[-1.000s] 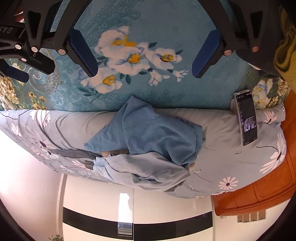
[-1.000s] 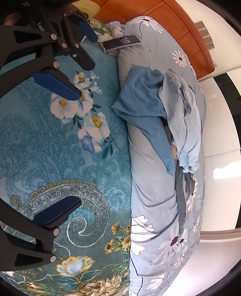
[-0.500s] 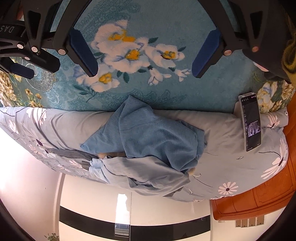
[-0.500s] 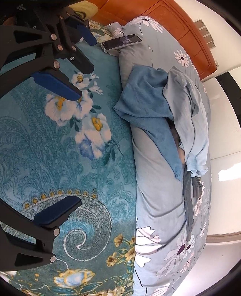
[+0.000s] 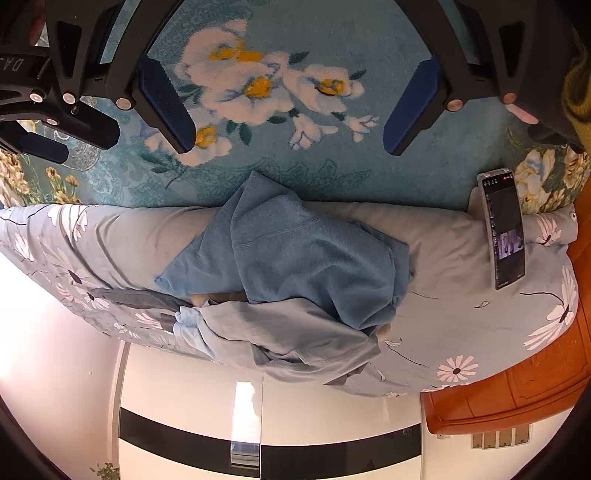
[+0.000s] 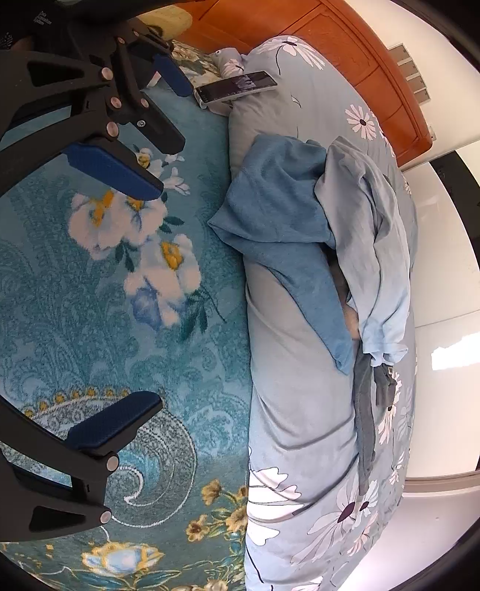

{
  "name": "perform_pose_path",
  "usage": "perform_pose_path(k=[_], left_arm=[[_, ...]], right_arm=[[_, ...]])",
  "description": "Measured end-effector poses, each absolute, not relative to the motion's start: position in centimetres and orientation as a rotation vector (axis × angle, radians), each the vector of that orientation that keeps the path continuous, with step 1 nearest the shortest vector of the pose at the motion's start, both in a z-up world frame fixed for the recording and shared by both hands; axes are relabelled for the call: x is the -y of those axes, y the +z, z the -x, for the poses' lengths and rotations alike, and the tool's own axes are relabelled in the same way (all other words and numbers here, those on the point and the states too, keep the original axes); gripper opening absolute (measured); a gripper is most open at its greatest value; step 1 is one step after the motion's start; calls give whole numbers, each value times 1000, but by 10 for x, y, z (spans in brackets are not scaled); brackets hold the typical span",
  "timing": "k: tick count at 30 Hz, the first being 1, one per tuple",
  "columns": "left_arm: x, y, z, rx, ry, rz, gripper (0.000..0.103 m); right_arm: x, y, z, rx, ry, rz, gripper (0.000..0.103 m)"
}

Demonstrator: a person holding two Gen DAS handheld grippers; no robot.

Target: Fold clothes

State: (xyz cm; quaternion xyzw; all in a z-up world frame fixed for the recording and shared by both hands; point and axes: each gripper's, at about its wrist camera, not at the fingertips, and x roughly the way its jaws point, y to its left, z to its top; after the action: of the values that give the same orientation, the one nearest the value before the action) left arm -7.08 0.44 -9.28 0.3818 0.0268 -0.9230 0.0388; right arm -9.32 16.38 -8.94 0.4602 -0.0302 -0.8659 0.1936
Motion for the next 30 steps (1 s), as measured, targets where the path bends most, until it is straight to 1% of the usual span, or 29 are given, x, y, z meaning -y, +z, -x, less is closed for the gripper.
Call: perform_pose_path(k=[3, 10, 14, 18, 19, 20, 23, 27, 30], left_arm=[[-3, -91, 73, -72, -2837, -1153, 103], [0, -95, 79, 14, -2845, -1126, 103], [5, -102, 83, 45, -2810, -1122, 103], [13, -109, 85, 8, -2777, -1156, 103], [15, -111, 85, -3, -2773, -1161, 103], [17, -112, 85, -14, -2769, -1166, 103], [24, -115, 85, -35, -2739, -1168, 103], [35, -119, 83, -92, -2709, -1185, 103], [44, -122, 80, -127, -2687, -1197, 103]], right_arm=[[-162, -89, 98, 77, -2425, -1287, 103], [-154, -86, 120, 35, -2397, -1279, 103], [-141, -70, 155, -64, -2400, -1216, 103], [-112, -46, 207, -162, -2411, -1164, 102], [-102, -39, 218, -190, -2417, -1141, 100], [-90, -33, 228, -221, -2416, -1114, 96], [-51, -17, 250, -296, -2376, -1041, 92], [8, 1, 251, -399, -2260, -925, 91], [52, 0, 244, -490, -2175, -880, 89]])
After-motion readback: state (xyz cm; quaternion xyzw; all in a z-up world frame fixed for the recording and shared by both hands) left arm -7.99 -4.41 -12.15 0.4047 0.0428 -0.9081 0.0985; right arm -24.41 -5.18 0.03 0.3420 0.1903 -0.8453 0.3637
